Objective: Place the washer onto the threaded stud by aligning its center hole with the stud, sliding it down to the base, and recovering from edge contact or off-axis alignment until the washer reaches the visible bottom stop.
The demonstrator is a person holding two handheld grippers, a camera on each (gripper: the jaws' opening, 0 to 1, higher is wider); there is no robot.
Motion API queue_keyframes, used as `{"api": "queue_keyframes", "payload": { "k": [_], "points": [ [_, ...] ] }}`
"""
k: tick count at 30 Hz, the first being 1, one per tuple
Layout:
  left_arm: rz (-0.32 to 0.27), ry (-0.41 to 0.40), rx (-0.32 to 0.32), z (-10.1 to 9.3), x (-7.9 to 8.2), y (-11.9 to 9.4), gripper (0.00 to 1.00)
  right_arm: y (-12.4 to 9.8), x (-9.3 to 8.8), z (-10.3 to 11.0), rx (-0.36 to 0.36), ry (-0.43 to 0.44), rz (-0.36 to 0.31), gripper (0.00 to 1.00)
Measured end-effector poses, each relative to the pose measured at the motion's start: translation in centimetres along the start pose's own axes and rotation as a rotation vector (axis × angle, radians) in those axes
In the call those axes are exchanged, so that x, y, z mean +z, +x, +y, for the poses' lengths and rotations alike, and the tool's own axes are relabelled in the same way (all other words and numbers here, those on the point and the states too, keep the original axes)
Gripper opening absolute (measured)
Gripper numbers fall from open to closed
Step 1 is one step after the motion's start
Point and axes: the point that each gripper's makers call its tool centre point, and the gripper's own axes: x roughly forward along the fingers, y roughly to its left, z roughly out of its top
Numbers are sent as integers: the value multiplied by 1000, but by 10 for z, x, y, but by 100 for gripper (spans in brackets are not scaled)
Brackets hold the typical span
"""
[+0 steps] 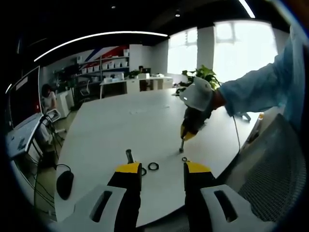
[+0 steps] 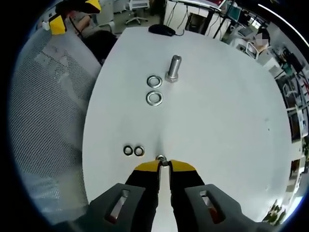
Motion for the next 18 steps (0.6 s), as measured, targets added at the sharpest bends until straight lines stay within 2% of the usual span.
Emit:
{"api": "queue_keyframes", "payload": {
  "k": [8, 18],
  "points": [
    [-2, -1, 3, 0, 1, 0, 33, -2, 0, 0, -8, 20, -14, 14],
    [-4, 0, 2, 0, 1, 0, 33, -13, 2, 2, -18, 71, -58, 15]
  ]
}}
